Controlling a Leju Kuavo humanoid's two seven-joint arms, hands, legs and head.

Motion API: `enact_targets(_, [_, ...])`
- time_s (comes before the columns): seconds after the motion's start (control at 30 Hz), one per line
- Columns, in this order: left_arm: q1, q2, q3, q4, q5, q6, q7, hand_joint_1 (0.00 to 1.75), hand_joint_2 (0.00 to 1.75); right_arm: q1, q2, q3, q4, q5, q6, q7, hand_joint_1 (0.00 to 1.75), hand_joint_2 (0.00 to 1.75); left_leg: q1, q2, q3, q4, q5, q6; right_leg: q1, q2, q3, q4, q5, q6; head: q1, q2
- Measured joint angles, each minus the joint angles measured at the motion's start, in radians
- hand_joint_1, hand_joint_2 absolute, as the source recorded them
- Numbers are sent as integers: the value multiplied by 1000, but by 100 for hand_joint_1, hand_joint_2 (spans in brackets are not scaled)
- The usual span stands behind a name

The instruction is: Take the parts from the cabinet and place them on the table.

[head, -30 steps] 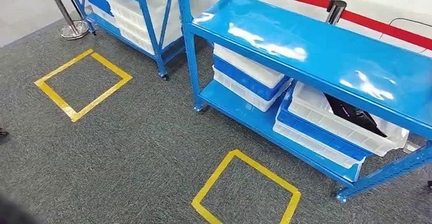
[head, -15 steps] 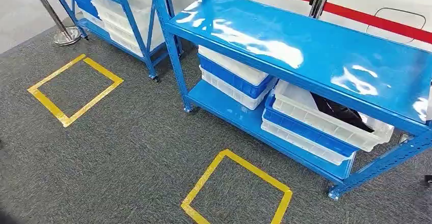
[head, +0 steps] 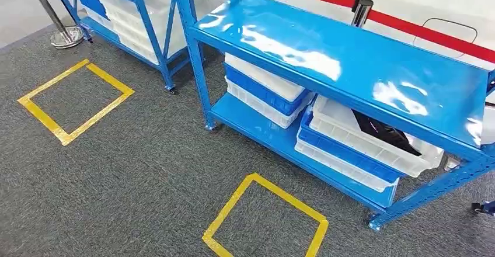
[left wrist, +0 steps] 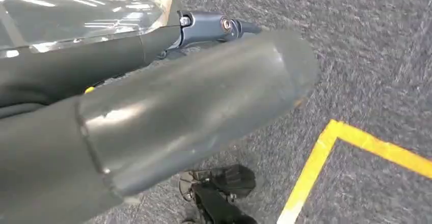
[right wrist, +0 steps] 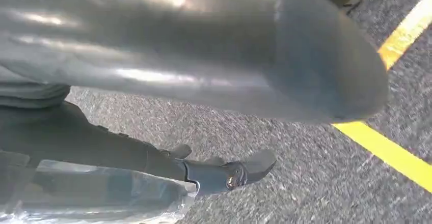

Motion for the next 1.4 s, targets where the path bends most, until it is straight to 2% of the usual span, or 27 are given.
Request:
enact_targets(0.07, [2,-1,0,0,0,0,0,0,0,4,-3,0,0,0,0,0,0,0,6,-1,4,1,-4,-8,-12,-2,28,-66,41,28,1,0])
enact_targets(0.13, [2,-2,0,0,0,0,1,0,0,3,-6,0,0,0,0,0,0,0,12,0,14,5,-12,-22,-22,-12,126,-258,118,58,2,0])
enact_targets(0.17, [2,-2,0,0,0,0,1,0,0,1,-6,0,0,0,0,0,0,0,9,1,14,11,-18,-31,-23,-23,142,-307,130,53,5,0])
enact_targets(0.23, [0,-3,0,0,0,0,1,0,0,0,-6,0,0,1,0,-2,0,0,7,1,17,14,-29,-48,-15,-14,147,-312,130,20,2,0])
enact_targets(0.3, [0,-3,0,0,0,0,1,0,0,0,-6,0,0,2,0,-3,0,0,14,1,18,12,-30,-60,-8,-13,147,-313,130,2,2,0])
enact_targets(0.33, [-1,-3,0,0,0,0,1,0,0,0,-5,0,0,3,0,-5,0,0,19,2,17,21,-36,-66,-29,-12,161,-322,136,-8,2,0])
enact_targets(0.37, [0,-4,0,0,1,0,1,0,0,0,-7,0,0,3,0,-6,0,0,20,0,6,51,-56,-72,-26,-10,165,-323,136,-13,-1,0])
enact_targets(0.47, [0,-4,0,0,3,0,1,0,0,0,-7,0,0,7,2,-8,0,0,30,-2,-107,269,-163,-89,-22,-11,167,-322,132,-25,-4,0])
enact_targets(0.5, [2,-4,0,0,5,0,1,0,0,0,-7,0,0,9,2,-8,0,0,32,-2,-143,325,-171,-93,-22,-9,168,-321,131,-26,-4,0])
enact_targets(0.53, [4,-4,0,0,6,0,1,0,0,1,-6,0,0,9,2,-8,0,0,34,-2,-154,327,-154,-94,-22,-7,170,-321,128,-24,-5,0])
enact_targets(0.57, [5,-4,0,0,6,0,1,0,0,1,-6,0,0,10,3,-8,0,0,37,-2,-143,285,-117,-93,-23,-4,175,-321,124,-22,-5,0])
enact_targets(0.63, [4,-3,0,0,6,1,1,0,0,0,-6,0,0,10,4,-9,0,0,40,-2,-67,113,-14,-91,-26,1,189,-321,116,-14,-5,0])
enact_targets(0.67, [4,-3,0,0,6,1,1,0,0,0,-6,0,0,10,4,-9,0,0,41,-3,-35,39,13,-89,-25,2,187,-323,112,-9,-5,0])
enact_targets(0.7, [4,-3,0,0,6,1,1,0,0,-2,-6,0,0,10,4,-10,0,0,33,-7,-29,34,-2,-86,-15,2,187,-322,106,1,-5,0])
enact_targets(0.8, [3,-3,0,0,6,2,1,0,0,-3,-6,0,0,11,4,-10,0,0,21,-7,-30,34,-8,-62,-21,2,192,-335,103,19,-6,0])
enact_targets(0.83, [2,-3,0,0,6,2,0,0,0,-5,-6,0,0,11,4,-10,0,0,21,-7,-17,18,0,-52,-14,0,197,-339,100,28,-5,0])
enact_targets(0.87, [2,-4,0,0,6,2,0,0,0,-4,-6,0,0,11,5,-10,0,0,27,-5,-7,7,6,-44,-16,-4,196,-314,91,28,-5,0])
enact_targets(0.97, [1,-3,0,0,7,2,-1,0,0,-5,-6,0,0,11,5,-10,0,0,20,-2,-1,2,2,-27,-14,-4,77,-95,-3,4,0,0])
enact_targets(1.03, [3,-3,0,0,7,2,-1,0,0,-1,-6,0,0,11,7,-10,0,0,14,-3,2,2,-2,-23,-12,-4,18,-12,-14,11,0,0])
enact_targets(1.07, [4,-3,0,0,7,2,-1,0,0,1,-7,0,0,11,8,-10,0,0,11,-5,6,2,-5,-23,-11,-4,23,-40,9,19,0,0])
enact_targets(1.1, [4,-4,0,0,7,2,-1,0,0,1,-8,0,0,11,8,-10,0,0,9,-7,11,3,-8,-23,-9,-4,51,-113,50,27,0,0])
enact_targets(1.13, [3,-4,0,0,7,2,0,0,0,0,-9,0,0,11,9,-10,0,0,6,-7,18,3,-12,-24,-7,-5,98,-219,100,33,0,0])
enact_targets(1.17, [3,-4,0,0,7,3,0,0,0,0,-9,0,0,11,10,-10,0,0,4,-7,23,3,-16,-27,-5,-10,136,-305,134,29,0,0])
enact_targets(1.23, [1,-5,0,0,7,3,2,0,0,-3,-9,0,0,11,10,-10,0,0,-5,-7,28,6,-30,-37,4,-10,141,-326,149,6,-2,0])
enact_targets(1.3, [0,-5,0,0,7,4,2,0,0,-2,-9,0,0,11,10,-10,0,0,0,-7,30,5,-33,-44,8,-10,142,-326,146,-5,-3,0])
enact_targets(1.37, [-2,-3,0,0,7,7,2,0,0,-2,-7,0,0,12,10,-10,0,0,7,-8,28,27,-46,-58,-13,-9,162,-337,153,-16,-3,0])
enact_targets(1.4, [-3,-4,0,0,7,9,2,0,0,-2,-7,0,0,12,10,-10,0,0,9,-7,9,66,-73,-66,-14,-10,164,-338,152,-26,-8,0])
